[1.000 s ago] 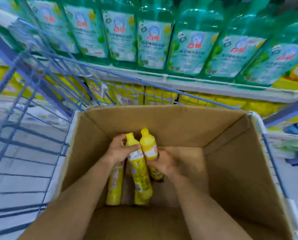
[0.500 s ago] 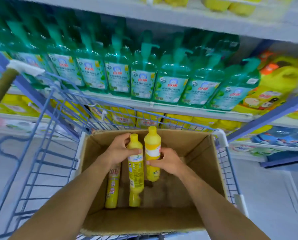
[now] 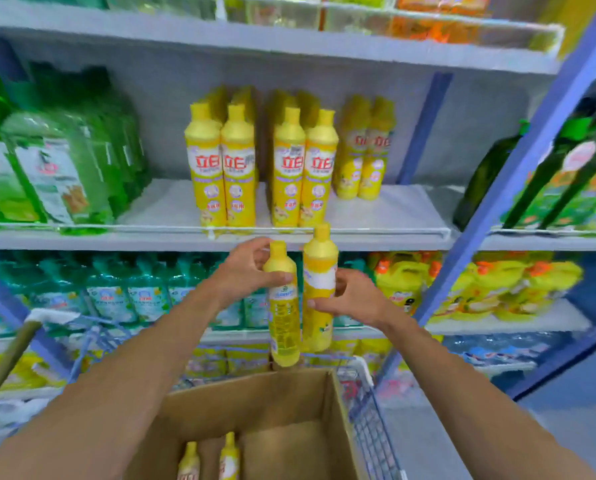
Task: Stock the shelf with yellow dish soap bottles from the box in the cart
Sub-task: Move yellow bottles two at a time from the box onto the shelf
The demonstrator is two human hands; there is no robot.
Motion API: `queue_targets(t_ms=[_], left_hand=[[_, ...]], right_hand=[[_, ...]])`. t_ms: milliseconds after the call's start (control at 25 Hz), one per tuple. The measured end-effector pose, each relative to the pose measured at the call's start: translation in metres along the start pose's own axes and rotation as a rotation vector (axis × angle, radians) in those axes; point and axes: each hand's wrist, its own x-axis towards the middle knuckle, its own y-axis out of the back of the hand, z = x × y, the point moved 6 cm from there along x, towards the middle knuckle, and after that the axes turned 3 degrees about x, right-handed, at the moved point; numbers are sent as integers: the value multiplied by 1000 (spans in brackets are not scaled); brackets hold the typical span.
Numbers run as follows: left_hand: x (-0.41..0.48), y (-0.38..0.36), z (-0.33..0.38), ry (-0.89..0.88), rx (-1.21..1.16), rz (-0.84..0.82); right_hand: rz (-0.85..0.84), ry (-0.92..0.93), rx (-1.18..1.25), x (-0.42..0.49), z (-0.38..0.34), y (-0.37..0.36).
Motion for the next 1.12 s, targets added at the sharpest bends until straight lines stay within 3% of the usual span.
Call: queue_targets(t_ms=[280,520,800,960,1040,1120], left_hand=[[74,-66,157,-253,75,41],[132,-87,234,-351,118,203],[192,-99,214,-261,241,519],[201,-105,199,-244,239,623],[204,-112,191,-252,225,549],[205,-118,172,-248,131,361]], right_hand=[[183,167,-48,15,-66,165],[339,232,-26,44,-85,251],[429,191,-326,94,-58,273],[467,130,-322,108,-38,266],[465,102,-327,112,-28,263],[400,140,-290,114,-19,259]])
